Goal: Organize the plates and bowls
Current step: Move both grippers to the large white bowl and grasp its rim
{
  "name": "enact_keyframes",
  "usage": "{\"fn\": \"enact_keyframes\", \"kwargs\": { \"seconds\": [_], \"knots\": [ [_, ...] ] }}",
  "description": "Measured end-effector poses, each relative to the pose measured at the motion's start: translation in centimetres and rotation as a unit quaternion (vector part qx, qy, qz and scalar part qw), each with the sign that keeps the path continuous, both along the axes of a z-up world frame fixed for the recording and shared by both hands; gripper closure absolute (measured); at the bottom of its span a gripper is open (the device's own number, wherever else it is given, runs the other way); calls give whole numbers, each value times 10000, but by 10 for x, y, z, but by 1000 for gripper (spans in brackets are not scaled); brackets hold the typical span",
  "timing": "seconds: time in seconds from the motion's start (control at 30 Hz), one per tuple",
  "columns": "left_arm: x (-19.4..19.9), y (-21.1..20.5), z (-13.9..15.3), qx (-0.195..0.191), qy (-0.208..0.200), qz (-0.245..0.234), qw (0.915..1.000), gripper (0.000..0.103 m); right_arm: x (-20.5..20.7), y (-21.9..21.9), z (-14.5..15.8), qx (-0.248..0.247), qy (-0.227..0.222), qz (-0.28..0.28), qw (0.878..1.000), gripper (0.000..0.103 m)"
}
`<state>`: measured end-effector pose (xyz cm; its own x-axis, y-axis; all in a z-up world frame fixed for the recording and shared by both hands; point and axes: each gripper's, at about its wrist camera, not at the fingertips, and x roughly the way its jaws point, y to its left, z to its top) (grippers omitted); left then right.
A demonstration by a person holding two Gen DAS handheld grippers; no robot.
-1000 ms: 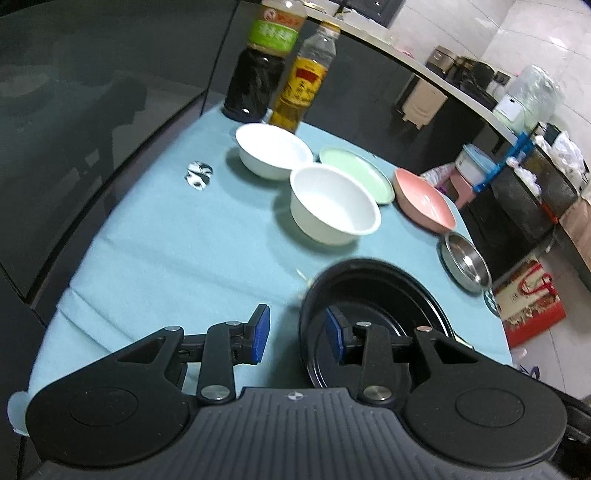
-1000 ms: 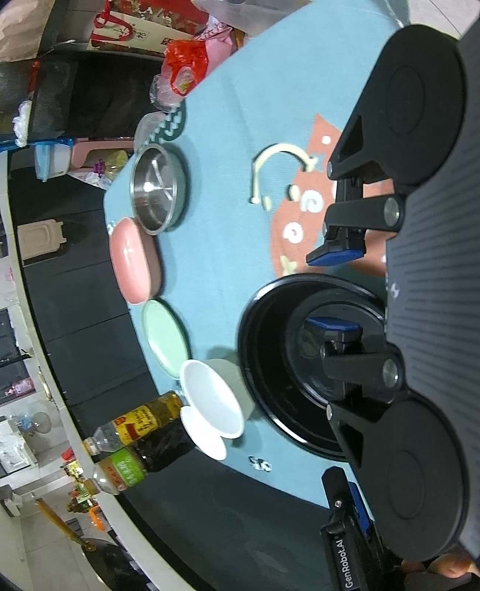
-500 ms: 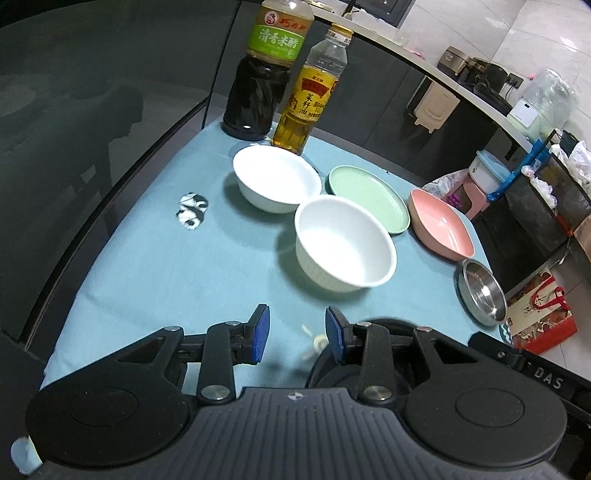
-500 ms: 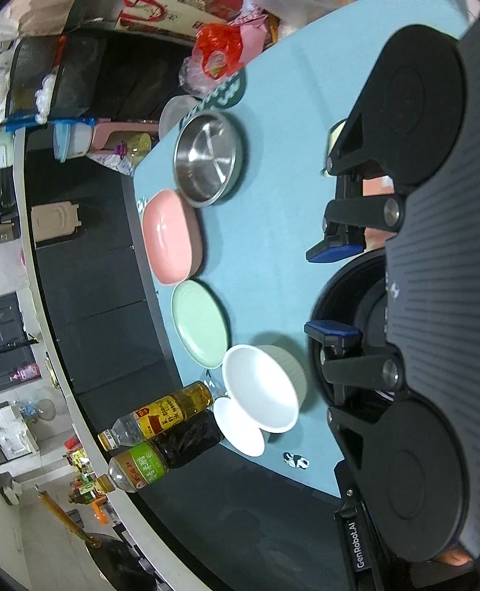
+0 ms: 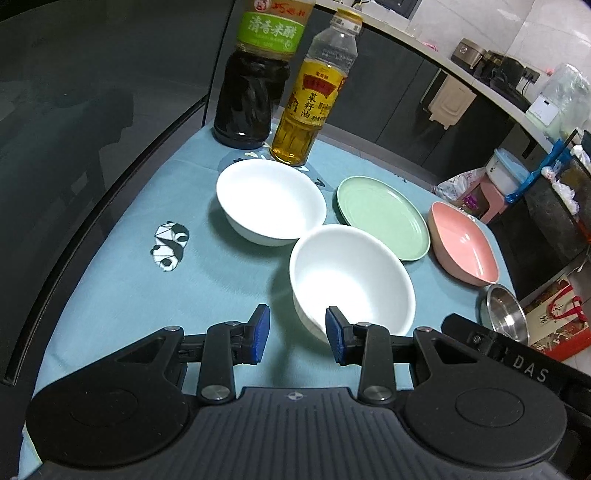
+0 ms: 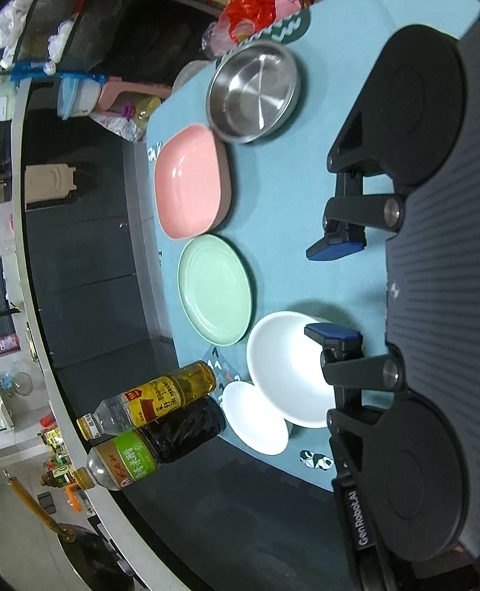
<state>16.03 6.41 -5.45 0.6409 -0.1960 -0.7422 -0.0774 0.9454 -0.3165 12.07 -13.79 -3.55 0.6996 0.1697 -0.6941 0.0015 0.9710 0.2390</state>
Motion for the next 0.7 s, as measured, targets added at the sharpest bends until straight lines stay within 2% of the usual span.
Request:
{"fn": "enact_keyframes", "kwargs": {
  "seconds": [0.27, 0.7],
  "knots": [
    [22, -6, -13, 94, 190, 12, 9998, 72, 25, 2, -9, 55, 109, 134, 9998, 54],
    [40, -12, -31, 141, 446, -20, 9989, 72, 48, 11, -29, 107, 426, 386, 9983, 54]
  ]
}}
